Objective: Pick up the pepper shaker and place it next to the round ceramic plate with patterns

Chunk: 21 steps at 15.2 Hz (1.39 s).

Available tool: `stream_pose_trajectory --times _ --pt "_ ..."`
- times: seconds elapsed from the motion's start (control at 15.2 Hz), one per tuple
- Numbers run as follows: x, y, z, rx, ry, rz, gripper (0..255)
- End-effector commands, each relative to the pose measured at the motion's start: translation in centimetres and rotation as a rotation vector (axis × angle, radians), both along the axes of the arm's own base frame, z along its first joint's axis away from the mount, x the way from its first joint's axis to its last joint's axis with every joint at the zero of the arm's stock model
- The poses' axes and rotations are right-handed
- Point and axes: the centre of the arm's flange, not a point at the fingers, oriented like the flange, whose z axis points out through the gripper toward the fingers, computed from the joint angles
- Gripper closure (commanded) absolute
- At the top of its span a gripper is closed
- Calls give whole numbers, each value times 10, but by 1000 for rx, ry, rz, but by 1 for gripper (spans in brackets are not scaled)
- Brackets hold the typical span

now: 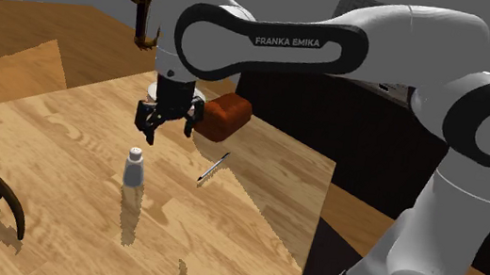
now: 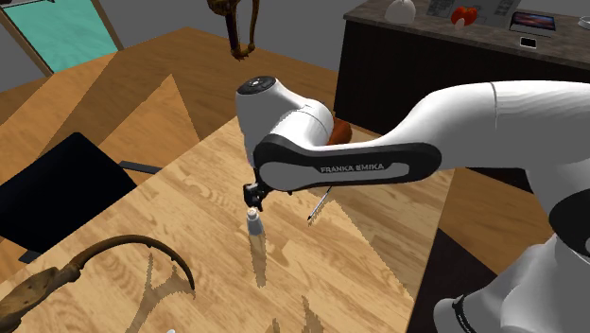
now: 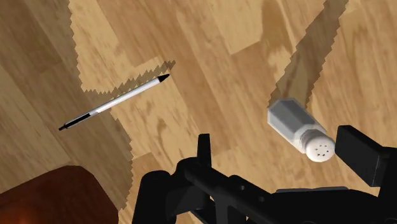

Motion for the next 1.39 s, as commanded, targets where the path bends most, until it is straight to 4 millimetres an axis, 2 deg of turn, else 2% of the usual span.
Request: stream_pose_trajectory --times 0.0,0.33,0.86,1.32 --pt "16 21 -16 -11 11 -3 0" --pt "50 68 -47 -35 36 -8 0" --pt "47 66 -87 -35 36 -8 0" --pt "47 66 -87 -35 36 -8 0"
